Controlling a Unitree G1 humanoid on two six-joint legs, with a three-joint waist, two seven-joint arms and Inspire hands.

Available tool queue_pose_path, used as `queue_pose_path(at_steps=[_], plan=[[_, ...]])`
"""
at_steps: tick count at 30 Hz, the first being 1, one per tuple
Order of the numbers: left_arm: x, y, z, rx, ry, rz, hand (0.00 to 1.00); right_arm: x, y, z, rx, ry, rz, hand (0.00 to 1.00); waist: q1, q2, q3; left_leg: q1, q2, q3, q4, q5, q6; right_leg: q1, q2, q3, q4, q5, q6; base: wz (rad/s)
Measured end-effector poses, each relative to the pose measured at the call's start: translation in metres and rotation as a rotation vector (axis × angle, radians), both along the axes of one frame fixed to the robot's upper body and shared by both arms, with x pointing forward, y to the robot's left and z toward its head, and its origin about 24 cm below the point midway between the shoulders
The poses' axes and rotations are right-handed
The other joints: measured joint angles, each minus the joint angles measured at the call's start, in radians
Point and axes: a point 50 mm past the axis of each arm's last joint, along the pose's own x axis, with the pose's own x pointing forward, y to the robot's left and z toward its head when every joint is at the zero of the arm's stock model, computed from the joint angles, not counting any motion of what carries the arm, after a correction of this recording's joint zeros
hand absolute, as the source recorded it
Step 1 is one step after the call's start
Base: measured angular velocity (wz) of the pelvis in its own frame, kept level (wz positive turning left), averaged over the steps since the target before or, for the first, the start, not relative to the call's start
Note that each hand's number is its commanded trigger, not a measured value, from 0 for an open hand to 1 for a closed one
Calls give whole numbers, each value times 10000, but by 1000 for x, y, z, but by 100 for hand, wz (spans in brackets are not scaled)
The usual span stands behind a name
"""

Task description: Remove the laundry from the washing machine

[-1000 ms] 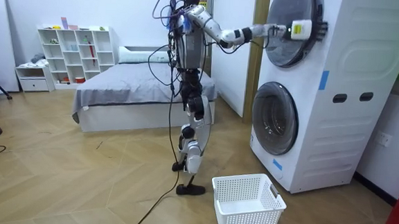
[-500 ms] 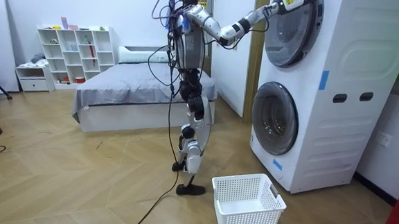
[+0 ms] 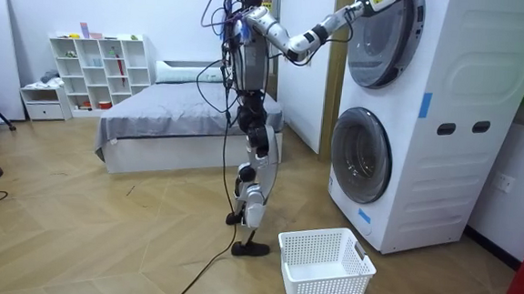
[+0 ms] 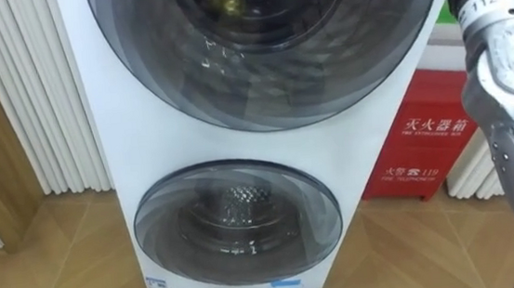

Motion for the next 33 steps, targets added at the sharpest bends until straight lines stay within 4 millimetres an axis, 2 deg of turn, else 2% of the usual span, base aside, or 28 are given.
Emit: queue_pose_path(at_steps=[2, 4, 9, 12, 14, 18, 26, 30, 33], plan=[[0, 1, 0, 41, 76, 9, 0, -1, -1, -3, 147, -1, 159, 0, 0, 2, 2, 14, 1, 2, 1, 0, 0, 26, 1, 4, -7, 0, 0, 0], [-1, 2, 0, 56, 178, 6, 0, -2, -2, -7, 134, 79, 254, 0, 0, 83, 59, 28, 6, 6, 1, -1, -1, 75, 3, 1, -10, 0, 0, 0], [-6, 1, -2, 82, 712, -333, 0, -2, -3, -24, 16, 407, 602, 0, 13, 121, 81, 92, 104, 97, -2, -39, -57, 128, 82, 52, 5, 46, -62, -5], [-7, -1, -3, 21, 812, -491, 0, -3, 1, -37, 211, 559, 846, 0, 45, 152, 78, 153, 217, 243, 62, -73, -116, 133, 172, 50, 3, 88, -130, -16], [-6, -4, -3, 4, 845, -675, 0, -6, 4, -42, 135, 671, 942, 0, 26, 210, 42, 167, 242, 267, 73, -84, -136, 136, 191, 35, 6, 95, -143, -9], [-6, -7, -4, 38, 890, -915, 0, -17, 11, -45, 48, 410, 1266, 0, 16, 328, 13, 183, 284, 415, 74, -83, -147, 81, 216, 46, 9, 117, -178, -9], [-11, -7, -4, 27, 903, -947, 0, -37, 26, -43, 105, -111, 1890, 0, -149, 359, -12, 123, 328, 582, 85, -89, -182, -59, 248, 73, -25, 134, -209, -8], [-11, -7, -4, 13, 816, -966, 0, -50, 29, -40, 194, -387, 2010, 0, -183, 358, -51, 104, 328, 574, 79, -74, -200, -72, 266, 65, -135, 150, -220, -1], [-12, -8, -5, -3, 720, -997, 0, -57, 32, -35, 449, -683, 2354, 0, -395, 372, -79, 100, 332, 553, 83, -72, -200, -66, 267, 54, -134, 152, -224, 0]])
